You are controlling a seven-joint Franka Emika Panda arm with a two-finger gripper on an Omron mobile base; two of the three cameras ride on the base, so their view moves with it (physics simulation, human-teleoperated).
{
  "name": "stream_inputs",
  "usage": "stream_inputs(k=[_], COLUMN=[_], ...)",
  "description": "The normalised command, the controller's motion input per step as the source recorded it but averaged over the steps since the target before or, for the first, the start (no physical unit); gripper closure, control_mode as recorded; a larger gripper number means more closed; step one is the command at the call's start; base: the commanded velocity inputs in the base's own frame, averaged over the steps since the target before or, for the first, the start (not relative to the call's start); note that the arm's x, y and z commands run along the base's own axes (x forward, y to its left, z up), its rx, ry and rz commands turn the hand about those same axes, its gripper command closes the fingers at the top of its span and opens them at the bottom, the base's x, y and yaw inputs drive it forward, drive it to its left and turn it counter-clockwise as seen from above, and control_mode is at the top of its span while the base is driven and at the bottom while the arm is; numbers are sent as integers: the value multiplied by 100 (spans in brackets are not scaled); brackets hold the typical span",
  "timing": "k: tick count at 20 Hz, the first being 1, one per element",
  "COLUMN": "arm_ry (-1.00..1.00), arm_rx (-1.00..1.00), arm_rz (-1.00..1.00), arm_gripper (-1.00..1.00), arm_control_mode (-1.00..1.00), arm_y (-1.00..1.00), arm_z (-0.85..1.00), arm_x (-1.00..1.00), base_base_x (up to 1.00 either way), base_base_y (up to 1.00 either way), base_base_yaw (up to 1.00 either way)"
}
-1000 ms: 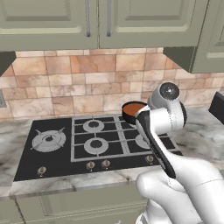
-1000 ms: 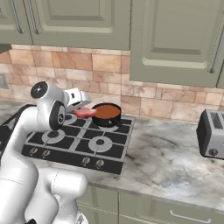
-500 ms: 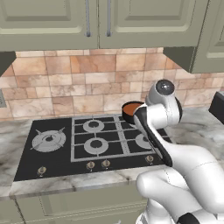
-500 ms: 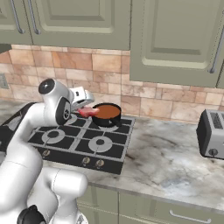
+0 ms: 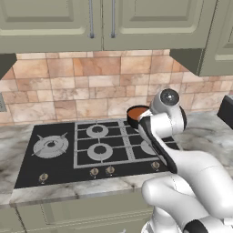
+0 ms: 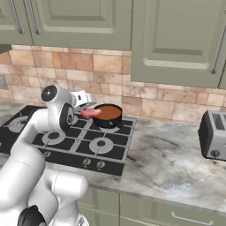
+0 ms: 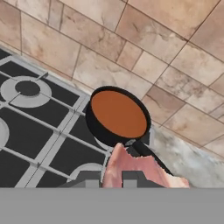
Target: Retrieve the steak from the fridge and place it on the saucepan with marinade on the stove.
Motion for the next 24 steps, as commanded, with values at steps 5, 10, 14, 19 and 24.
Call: stream_inputs(k=[5, 10, 14, 19, 24], arm_ry=[7, 14, 10, 2, 0], arm_rx=[0, 0, 0, 0, 0], arm_rz=[-1, -1, 0, 0, 0], arm_gripper=[100, 100, 100, 100, 100], arm_control_mode=[-100, -100, -100, -100, -100], arm_y=[0, 0, 0, 0, 0], arm_z=[0, 0, 0, -10, -23], arm_x=[11, 19, 22, 28, 24], base_base_x=[0, 0, 0, 0, 0], base_base_y=[0, 0, 0, 0, 0], base_base_yaw=[0, 0, 0, 0, 0])
